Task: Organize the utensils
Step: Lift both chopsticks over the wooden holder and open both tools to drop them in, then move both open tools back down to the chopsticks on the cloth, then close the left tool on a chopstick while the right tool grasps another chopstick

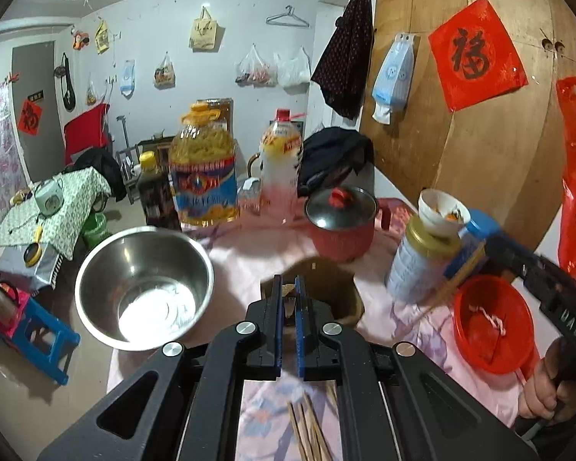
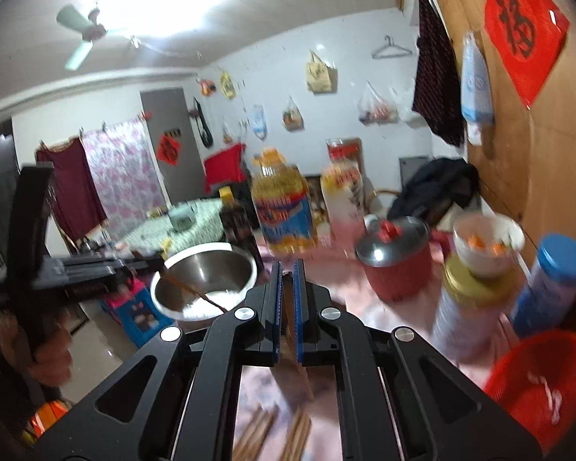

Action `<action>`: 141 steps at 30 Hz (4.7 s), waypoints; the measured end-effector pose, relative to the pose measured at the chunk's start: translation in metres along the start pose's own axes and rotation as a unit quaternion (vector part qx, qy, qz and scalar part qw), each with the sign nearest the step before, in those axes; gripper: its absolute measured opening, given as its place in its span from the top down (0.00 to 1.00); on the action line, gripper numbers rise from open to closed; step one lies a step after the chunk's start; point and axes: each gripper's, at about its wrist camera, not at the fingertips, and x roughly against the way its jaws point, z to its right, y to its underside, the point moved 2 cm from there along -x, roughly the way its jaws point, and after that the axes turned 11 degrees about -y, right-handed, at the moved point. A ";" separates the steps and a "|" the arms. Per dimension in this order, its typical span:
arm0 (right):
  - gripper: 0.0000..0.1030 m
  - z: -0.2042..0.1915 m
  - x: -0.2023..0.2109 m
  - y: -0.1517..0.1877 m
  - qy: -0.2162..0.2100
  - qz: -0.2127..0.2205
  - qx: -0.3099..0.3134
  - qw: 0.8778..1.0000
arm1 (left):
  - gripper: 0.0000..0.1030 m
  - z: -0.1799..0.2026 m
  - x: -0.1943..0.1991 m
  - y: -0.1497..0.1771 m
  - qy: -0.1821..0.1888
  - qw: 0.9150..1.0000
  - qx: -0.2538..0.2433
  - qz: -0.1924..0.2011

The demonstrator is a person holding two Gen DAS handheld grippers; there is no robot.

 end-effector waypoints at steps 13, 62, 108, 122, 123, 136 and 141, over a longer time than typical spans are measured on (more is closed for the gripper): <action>0.92 0.028 -0.096 -0.004 0.010 -0.035 0.009 0.999 | 0.94 0.001 -0.088 0.008 0.015 0.997 0.017 -0.073; 0.60 -0.032 0.016 0.221 0.131 -0.190 -0.158 0.960 | 0.43 -0.033 -0.082 0.243 0.018 0.966 -0.037 -0.257; 0.51 -0.014 0.069 0.249 0.110 -0.229 -0.148 0.956 | 0.43 -0.024 -0.077 0.318 -0.049 0.963 0.007 -0.267; 0.51 -0.009 0.061 0.262 0.102 -0.250 -0.111 0.957 | 0.92 -0.030 -0.063 0.325 -0.089 0.966 -0.036 -0.239; 0.51 -0.009 0.057 0.268 0.094 -0.264 -0.105 0.954 | 0.92 -0.037 -0.063 0.325 -0.096 0.965 -0.036 -0.242; 0.78 -0.016 0.018 0.310 0.043 -0.325 -0.104 0.939 | 0.64 -0.049 -0.061 0.326 -0.134 0.959 -0.026 -0.248; 0.78 -0.011 0.015 0.320 0.060 -0.332 -0.105 0.936 | 0.54 -0.062 -0.061 0.328 -0.125 0.959 0.002 -0.256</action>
